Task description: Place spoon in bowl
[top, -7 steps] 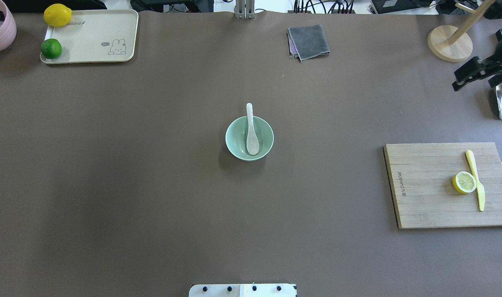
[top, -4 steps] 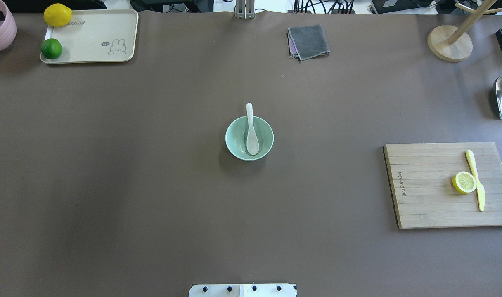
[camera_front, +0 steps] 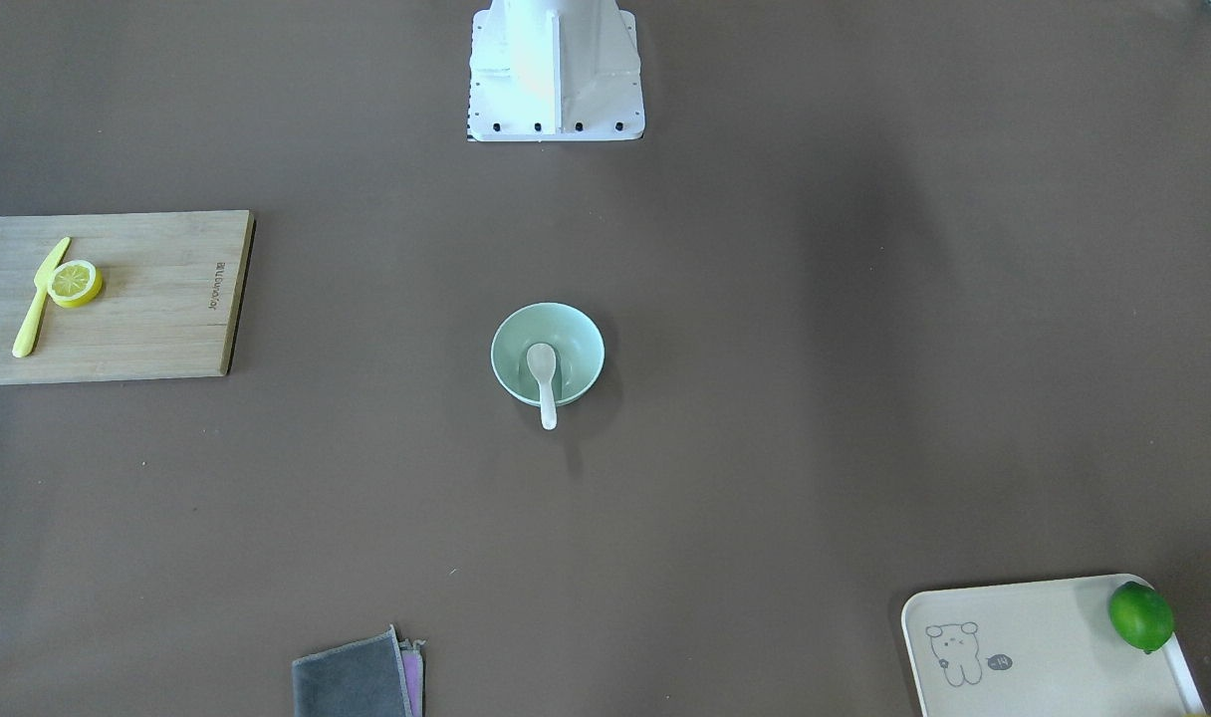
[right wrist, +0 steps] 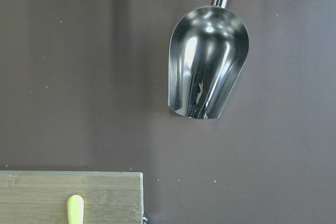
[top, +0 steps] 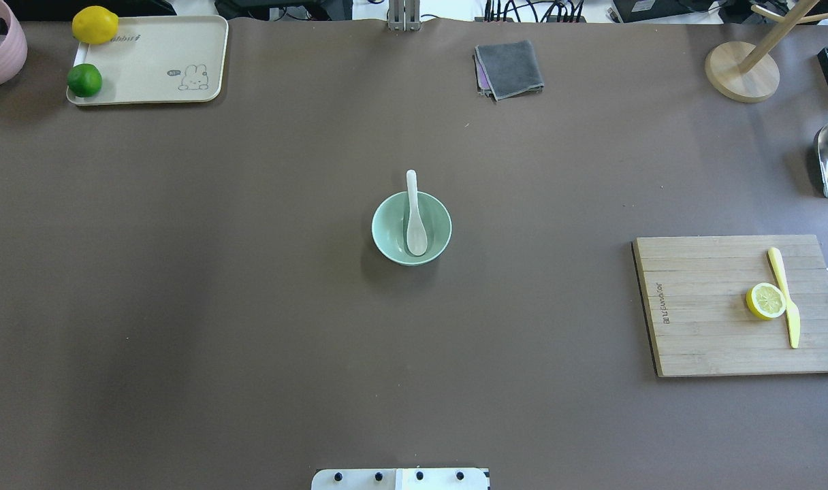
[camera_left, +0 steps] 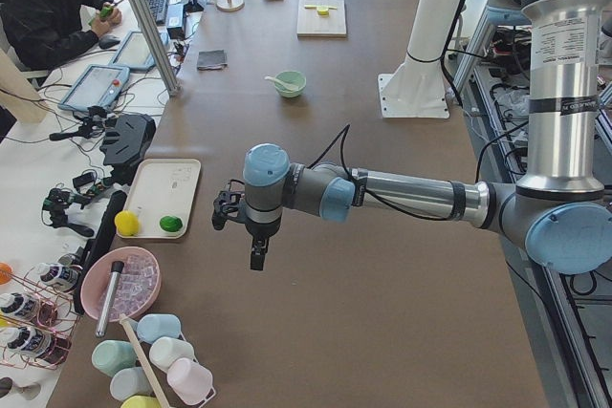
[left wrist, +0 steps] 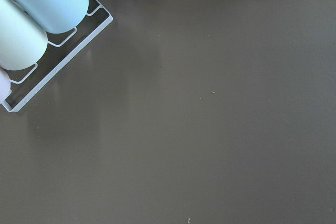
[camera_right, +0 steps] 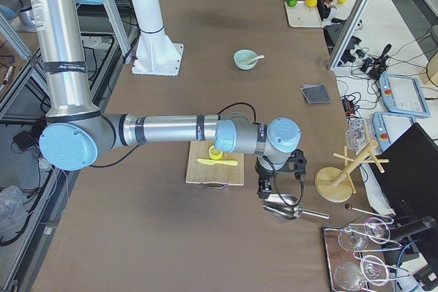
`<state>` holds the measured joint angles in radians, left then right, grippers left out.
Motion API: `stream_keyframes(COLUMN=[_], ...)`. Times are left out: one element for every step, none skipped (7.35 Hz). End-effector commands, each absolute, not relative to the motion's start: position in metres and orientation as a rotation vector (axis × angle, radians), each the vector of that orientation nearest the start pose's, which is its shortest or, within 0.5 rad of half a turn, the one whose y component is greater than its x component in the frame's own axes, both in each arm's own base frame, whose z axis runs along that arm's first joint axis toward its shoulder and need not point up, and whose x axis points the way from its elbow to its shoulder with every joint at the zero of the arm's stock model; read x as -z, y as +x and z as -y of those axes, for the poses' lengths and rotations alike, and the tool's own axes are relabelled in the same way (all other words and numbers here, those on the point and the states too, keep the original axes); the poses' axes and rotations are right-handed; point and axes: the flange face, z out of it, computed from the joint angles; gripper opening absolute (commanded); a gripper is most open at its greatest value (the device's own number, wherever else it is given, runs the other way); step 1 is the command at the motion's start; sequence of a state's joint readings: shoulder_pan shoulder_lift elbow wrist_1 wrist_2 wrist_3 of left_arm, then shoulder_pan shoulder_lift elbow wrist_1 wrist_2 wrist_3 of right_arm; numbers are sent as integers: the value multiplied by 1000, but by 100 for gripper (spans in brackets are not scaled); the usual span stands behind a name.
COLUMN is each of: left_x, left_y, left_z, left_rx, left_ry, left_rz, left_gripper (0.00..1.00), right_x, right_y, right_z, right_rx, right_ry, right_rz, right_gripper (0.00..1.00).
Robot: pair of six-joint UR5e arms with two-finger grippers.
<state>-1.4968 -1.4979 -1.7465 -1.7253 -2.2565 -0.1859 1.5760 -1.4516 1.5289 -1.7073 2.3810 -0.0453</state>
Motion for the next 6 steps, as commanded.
stream_keyframes(left_x=[-596, -596, -596, -596, -597, -596], left_y=[-35, -35, -36, -36, -36, -37], left_z=[479, 479, 479, 479, 479, 479], left_rx=[21, 22, 24, 26, 26, 27], left_ry=[155, 155, 154, 153, 152, 154], left_rz=[-706, -706, -706, -706, -706, -706], left_gripper=[98, 98, 98, 98, 98, 98], right_x=[-630, -628, -627, -626, -623, -622], right_y=[64, 64, 64, 65, 66, 66], right_z=[535, 536, 536, 536, 537, 537], right_rx=[4, 4, 4, 8, 6, 7], right_ry=[-41, -38, -37, -31, -25, -24], right_rz=[811, 811, 812, 814, 814, 814], right_gripper=[100, 100, 100, 100, 100, 100])
